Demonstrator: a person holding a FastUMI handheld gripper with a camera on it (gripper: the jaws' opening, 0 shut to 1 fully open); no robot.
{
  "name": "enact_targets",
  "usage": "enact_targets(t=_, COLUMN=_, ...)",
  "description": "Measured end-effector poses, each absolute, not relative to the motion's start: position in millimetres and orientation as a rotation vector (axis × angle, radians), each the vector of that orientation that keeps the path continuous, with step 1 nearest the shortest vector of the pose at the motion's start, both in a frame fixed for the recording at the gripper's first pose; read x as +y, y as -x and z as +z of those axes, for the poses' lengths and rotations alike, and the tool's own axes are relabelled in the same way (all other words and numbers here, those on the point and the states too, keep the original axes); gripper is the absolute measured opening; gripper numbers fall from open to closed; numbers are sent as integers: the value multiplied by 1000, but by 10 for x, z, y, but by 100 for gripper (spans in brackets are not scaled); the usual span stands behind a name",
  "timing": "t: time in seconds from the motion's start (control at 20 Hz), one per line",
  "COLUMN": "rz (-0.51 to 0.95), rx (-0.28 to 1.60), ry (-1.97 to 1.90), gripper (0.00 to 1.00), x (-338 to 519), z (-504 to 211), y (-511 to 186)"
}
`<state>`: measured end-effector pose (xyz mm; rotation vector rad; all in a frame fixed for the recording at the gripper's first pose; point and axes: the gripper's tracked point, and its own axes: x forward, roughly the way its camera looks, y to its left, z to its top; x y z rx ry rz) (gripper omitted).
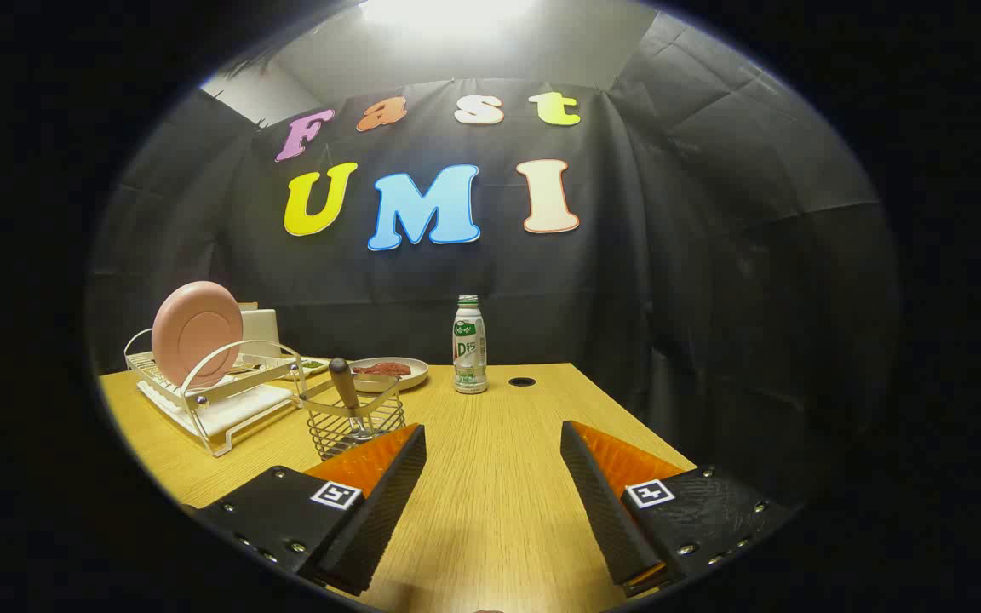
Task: Take the plate from the dish rack, then take the spoon from the basket and place it into the plate.
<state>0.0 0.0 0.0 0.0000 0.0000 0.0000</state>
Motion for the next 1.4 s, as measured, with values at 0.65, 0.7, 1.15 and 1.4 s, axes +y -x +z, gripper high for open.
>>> enact_targets(t=0.65, rz=-74, rx=-53, ry=-54, gripper=97, x=-252, z=357, y=-918)
enact_targets(t=0.7, rz=-90, rx=-60, ry=-45, gripper=97, x=-296, z=463, y=-929)
enact_targets(t=1.15, rz=-221, rx=-73, ry=38, gripper=97, x=-281, z=1384, y=-182)
enact_targets(t=1.4, rz=-162, rx=-69, ry=32, gripper=97, x=463, z=1892, y=19)
